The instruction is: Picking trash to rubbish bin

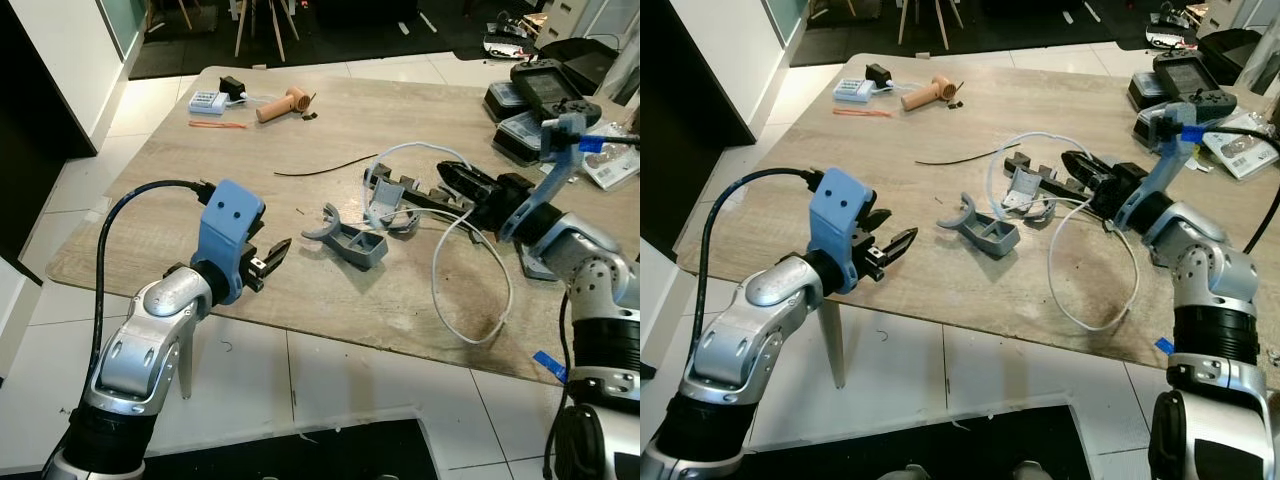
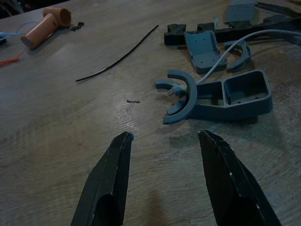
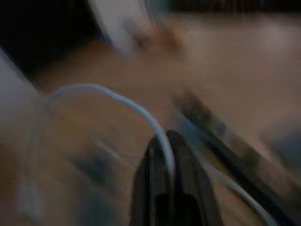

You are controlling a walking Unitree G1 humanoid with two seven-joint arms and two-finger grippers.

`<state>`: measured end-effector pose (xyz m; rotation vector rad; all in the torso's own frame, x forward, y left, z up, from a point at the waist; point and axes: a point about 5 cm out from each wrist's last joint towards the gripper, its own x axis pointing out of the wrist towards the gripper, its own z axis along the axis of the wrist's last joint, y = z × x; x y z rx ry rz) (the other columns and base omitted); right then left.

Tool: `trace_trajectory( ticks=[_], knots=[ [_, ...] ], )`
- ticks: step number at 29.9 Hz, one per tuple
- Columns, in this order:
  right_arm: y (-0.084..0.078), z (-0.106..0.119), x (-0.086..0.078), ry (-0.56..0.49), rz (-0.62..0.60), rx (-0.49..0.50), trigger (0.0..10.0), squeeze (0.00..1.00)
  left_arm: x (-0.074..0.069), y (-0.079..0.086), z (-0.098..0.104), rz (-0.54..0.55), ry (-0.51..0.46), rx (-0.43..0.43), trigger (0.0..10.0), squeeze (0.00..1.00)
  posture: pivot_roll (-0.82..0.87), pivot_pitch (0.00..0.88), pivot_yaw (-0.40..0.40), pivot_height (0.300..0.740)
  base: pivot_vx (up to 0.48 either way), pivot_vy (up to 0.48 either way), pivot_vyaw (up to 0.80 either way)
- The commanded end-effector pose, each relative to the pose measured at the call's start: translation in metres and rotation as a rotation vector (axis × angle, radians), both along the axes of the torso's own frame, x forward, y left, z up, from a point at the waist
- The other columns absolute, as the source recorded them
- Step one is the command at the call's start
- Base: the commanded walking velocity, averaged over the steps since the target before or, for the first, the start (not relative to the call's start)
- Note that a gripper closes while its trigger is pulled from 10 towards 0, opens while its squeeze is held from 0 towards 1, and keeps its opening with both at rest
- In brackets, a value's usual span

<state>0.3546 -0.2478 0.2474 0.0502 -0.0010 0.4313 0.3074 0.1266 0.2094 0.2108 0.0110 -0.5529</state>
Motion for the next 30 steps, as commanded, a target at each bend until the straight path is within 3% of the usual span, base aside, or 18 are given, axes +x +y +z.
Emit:
trace_trajectory(
  ticks=[1,2,3,5,6,11,19,20,21,22,23,30],
  knots=[
    [-0.007,-0.025,0.0,0.09,-0.099,-0.113,3.1,0.0,0.0,-0.002,-0.003,-0.008,0.01,-0.011,10.0,0.0,0.05,0.169,0.074,0.74,0.0,0.0,0.0],
    [-0.01,-0.033,0.001,0.108,-0.138,-0.163,3.1,0.0,0.0,-0.002,-0.003,-0.01,0.011,-0.012,10.0,0.0,0.04,0.166,0.076,0.74,0.0,0.0,0.0],
    [-0.012,-0.044,0.002,0.124,-0.174,-0.205,10.0,0.82,-0.001,-0.003,-0.004,-0.013,0.012,-0.011,10.0,0.0,0.04,0.166,0.076,0.74,0.0,0.0,0.0],
    [-0.013,-0.051,0.002,0.132,-0.193,-0.231,10.0,0.82,-0.001,-0.003,-0.004,-0.016,0.012,-0.011,10.0,0.0,0.04,0.166,0.076,0.74,0.0,0.0,0.0],
    [-0.012,-0.067,0.002,0.165,-0.233,-0.279,10.0,1.0,-0.001,-0.003,-0.004,-0.02,0.011,-0.008,10.0,0.0,0.05,0.163,0.073,0.74,0.0,0.0,0.0],
    [-0.01,-0.084,-0.001,0.201,-0.286,-0.35,10.0,1.0,-0.001,-0.002,-0.003,-0.018,0.005,-0.006,10.0,0.0,0.05,0.16,0.07,0.74,0.0,0.0,0.0],
    [-0.013,-0.08,0.001,0.151,-0.34,-0.424,10.0,0.98,-0.001,-0.002,-0.002,-0.02,0.0,-0.008,10.0,0.0,0.05,0.162,0.074,0.74,0.0,0.0,0.0],
    [-0.014,-0.079,0.002,0.137,-0.348,-0.44,10.0,0.82,-0.001,-0.002,-0.002,-0.021,0.0,-0.007,10.0,0.0,0.05,0.162,0.074,0.74,0.0,0.0,0.0],
    [-0.015,-0.077,0.002,0.126,-0.355,-0.448,10.0,0.4,-0.001,-0.002,-0.002,-0.02,0.0,-0.008,10.0,0.0,0.05,0.165,0.075,0.74,0.0,0.0,0.0],
    [-0.015,-0.077,0.002,0.122,-0.359,-0.45,10.0,0.4,-0.001,-0.002,-0.002,-0.02,0.001,-0.008,10.0,0.0,0.05,0.165,0.075,0.74,0.0,0.0,0.0],
    [-0.016,-0.077,0.002,0.123,-0.362,-0.45,10.0,0.0,-0.001,-0.002,-0.002,-0.021,0.001,-0.008,10.0,0.0,0.05,0.165,0.075,0.74,0.0,0.0,0.0],
    [-0.019,-0.089,0.003,0.166,-0.364,-0.395,10.0,0.0,0.0,-0.003,-0.002,-0.025,0.003,-0.004,10.0,0.0,0.05,0.17,0.079,0.74,0.0,0.0,0.0]
  ],
)
